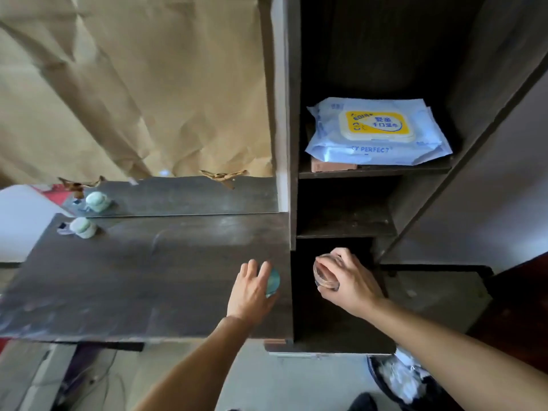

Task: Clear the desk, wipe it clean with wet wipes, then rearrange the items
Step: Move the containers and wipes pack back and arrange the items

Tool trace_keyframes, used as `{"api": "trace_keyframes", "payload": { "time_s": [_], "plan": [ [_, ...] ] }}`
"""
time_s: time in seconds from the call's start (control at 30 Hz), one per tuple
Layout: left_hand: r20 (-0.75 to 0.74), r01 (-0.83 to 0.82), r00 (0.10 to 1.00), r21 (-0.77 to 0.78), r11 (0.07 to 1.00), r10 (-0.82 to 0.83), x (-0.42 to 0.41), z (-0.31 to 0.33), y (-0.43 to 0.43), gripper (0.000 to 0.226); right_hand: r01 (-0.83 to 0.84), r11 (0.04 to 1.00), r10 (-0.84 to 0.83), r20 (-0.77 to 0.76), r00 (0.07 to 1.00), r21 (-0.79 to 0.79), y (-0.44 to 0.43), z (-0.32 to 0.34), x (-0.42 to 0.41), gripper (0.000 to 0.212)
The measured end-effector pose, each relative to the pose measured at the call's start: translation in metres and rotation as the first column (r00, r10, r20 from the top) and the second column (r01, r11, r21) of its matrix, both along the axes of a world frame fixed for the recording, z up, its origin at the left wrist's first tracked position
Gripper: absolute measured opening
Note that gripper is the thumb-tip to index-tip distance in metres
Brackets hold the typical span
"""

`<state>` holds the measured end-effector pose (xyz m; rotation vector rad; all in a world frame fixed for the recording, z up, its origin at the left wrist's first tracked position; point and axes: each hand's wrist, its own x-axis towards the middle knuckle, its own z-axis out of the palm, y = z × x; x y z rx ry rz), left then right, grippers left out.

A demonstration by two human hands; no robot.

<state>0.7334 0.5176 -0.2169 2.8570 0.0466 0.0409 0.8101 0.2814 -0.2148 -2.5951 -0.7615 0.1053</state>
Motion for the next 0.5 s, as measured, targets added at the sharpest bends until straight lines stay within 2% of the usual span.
{"api": "trace_keyframes", "payload": {
  "time_s": [0.3,0.5],
  "plan": [
    [-0.027,-0.209,0.978,0.008,0.978,0.209,-0.102,0.024,0.189,0.058,-0.172,0.985,0.172,0.007,0.985,0.031,0.186,0.005,-0.042,0.06],
    [-0.04,-0.346,0.938,-0.01,0.938,0.345,-0.135,0.033,0.276,0.056,-0.29,0.956,0.291,-0.026,0.956,0.035,0.291,0.003,-0.059,0.058]
  ]
}}
